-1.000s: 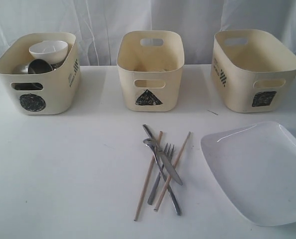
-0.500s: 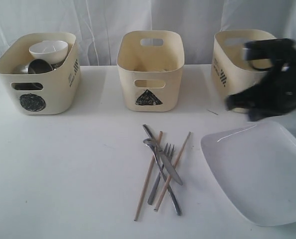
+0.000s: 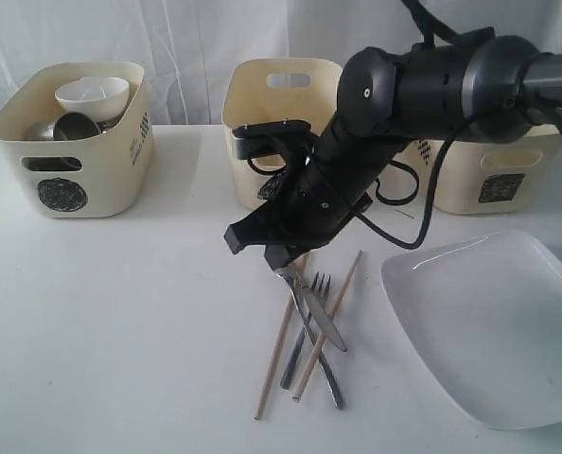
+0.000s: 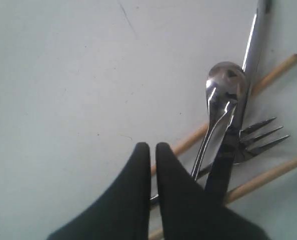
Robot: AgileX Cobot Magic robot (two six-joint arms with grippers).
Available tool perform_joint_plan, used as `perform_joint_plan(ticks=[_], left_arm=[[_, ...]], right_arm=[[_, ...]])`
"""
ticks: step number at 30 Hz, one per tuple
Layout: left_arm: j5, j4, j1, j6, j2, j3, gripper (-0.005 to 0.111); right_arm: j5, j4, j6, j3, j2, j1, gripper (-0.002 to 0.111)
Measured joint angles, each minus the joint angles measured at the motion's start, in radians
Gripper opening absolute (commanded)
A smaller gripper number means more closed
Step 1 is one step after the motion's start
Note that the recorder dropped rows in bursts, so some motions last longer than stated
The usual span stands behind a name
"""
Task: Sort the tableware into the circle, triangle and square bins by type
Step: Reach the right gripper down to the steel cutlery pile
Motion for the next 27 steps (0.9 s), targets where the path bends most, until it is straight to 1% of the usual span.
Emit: perform_joint_plan(ticks=[4, 6, 11, 22, 25, 27], left_arm=[[0.000, 0.000, 0.000, 0.000, 0.000, 0.000, 0.000], [0.000, 0.000, 0.000, 0.000, 0.000, 0.000, 0.000], [0.000, 0.000, 0.000, 0.000, 0.000, 0.000, 0.000], [0.000, 0.000, 0.000, 0.000, 0.000, 0.000, 0.000], [0.000, 0.000, 0.000, 0.000, 0.000, 0.000, 0.000], [0.000, 0.000, 0.000, 0.000, 0.000, 0.000, 0.000]], right_arm=[[0.013, -0.004, -0.024, -0.007, 0.029, 0.000, 0.045], [0.026, -0.013, -0.024, -0.007, 0.051, 0.000, 0.049], [0.033, -0.050, 0.052, -0.007, 0.098, 0.000, 0.049], [-0.053, -0.054, 0.066, -0.010, 0.179, 0.000, 0.049], [-0.068, -0.054, 0.066, -0.010, 0.202, 0.000, 0.043], [-0.080, -0.056, 0.066, -0.010, 0.210, 0.000, 0.034]])
